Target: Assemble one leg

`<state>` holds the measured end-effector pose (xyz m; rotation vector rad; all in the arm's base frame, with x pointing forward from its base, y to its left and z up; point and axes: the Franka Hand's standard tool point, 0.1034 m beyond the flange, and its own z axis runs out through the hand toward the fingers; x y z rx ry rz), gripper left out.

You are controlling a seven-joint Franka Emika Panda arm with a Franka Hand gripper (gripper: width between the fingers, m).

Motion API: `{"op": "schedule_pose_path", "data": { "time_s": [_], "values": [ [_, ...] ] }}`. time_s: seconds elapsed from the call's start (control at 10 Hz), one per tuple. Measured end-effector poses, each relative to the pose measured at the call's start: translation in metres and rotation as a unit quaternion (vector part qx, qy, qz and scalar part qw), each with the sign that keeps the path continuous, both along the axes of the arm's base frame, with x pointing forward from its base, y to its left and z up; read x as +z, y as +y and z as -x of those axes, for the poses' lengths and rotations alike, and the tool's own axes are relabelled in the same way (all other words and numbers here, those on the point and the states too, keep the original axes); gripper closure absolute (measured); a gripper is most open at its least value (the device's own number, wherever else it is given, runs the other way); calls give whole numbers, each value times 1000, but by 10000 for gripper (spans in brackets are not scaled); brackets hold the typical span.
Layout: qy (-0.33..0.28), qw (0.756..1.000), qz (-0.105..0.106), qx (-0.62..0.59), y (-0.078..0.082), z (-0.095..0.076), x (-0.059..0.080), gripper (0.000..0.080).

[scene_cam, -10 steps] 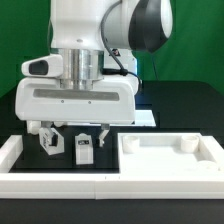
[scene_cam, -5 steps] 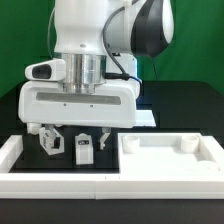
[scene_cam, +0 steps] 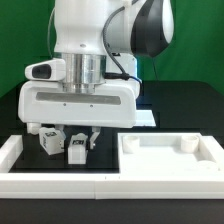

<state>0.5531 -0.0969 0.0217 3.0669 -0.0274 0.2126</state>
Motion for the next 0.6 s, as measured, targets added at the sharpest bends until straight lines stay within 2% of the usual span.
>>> {"op": "schedule_pose_path", "data": {
  "time_s": [0.2, 0.3, 0.4, 0.6],
  "values": [
    [4, 1000, -4, -8, 2, 1, 1, 518],
    [26, 999, -24, -31, 10, 7, 8, 518],
    [34, 998, -40, -44, 18, 11, 23, 518],
    [35, 995, -57, -68, 41, 33, 46, 518]
  ]
}}
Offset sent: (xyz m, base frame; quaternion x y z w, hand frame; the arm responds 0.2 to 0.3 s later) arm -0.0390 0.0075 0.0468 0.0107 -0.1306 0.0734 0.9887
